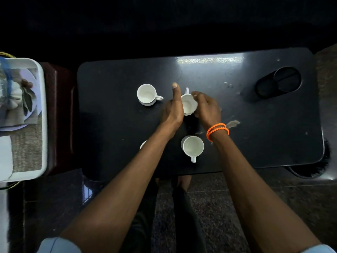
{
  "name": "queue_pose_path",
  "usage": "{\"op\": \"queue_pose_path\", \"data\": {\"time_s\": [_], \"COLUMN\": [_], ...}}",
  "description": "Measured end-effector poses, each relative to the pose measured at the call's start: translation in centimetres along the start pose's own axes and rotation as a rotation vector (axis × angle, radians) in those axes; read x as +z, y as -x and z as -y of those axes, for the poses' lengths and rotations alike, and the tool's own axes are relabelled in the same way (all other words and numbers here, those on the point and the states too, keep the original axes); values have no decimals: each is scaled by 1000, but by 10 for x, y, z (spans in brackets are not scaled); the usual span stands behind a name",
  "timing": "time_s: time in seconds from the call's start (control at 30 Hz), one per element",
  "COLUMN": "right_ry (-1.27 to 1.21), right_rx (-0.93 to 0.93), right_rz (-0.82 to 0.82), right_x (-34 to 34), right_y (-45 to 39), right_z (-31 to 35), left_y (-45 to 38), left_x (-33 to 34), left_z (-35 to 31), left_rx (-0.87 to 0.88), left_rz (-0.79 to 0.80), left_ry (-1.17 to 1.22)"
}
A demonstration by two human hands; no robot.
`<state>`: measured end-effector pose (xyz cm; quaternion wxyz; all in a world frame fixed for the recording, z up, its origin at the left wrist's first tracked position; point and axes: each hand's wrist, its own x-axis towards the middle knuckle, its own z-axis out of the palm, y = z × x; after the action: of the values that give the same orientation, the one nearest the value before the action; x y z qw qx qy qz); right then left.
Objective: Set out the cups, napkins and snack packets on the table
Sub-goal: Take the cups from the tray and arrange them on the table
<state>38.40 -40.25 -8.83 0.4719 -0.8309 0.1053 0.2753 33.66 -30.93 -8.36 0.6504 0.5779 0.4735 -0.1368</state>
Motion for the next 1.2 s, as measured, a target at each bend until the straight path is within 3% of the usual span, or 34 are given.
{"op": "queue_pose_path", "data": {"time_s": [0.27, 0.37, 0.47, 0.53, 0.6, 0.7, 0.77, 1.0, 1.13, 1.2], "right_ry": [-19, 64, -5, -44, -30, 23, 83, -11, -12, 4], "right_rx": [-79, -162, -260, -237, -160, -60, -34, -59, -131, -150], "right_rz": [-38, -225, -404, -338, -134, 156, 192, 221, 228, 227], "right_x": [2, 5, 15, 28, 46, 77, 92, 99, 98, 100], "right_y": [1, 7, 24, 36, 45, 49, 49, 43, 38, 36], "right_z": [-15, -16, -11, -8, -7, -7, -6, -10, -9, -7], "left_y": [-2, -4, -9, -17, -29, -47, -48, -19, -19, -25], "left_x": [-4, -18, -47, -72, -96, -123, -132, -140, -141, -143], "left_z": [4, 1, 0, -2, -5, -4, 2, 46, 61, 58], "left_rx": [88, 234, 489, 689, 807, 730, 568, 421, 494, 486], "left_rz": [3, -92, -260, -405, -453, -236, -127, -280, -424, -297], "left_ry": [-109, -141, -161, -334, -509, -663, -588, -414, -421, -414]}}
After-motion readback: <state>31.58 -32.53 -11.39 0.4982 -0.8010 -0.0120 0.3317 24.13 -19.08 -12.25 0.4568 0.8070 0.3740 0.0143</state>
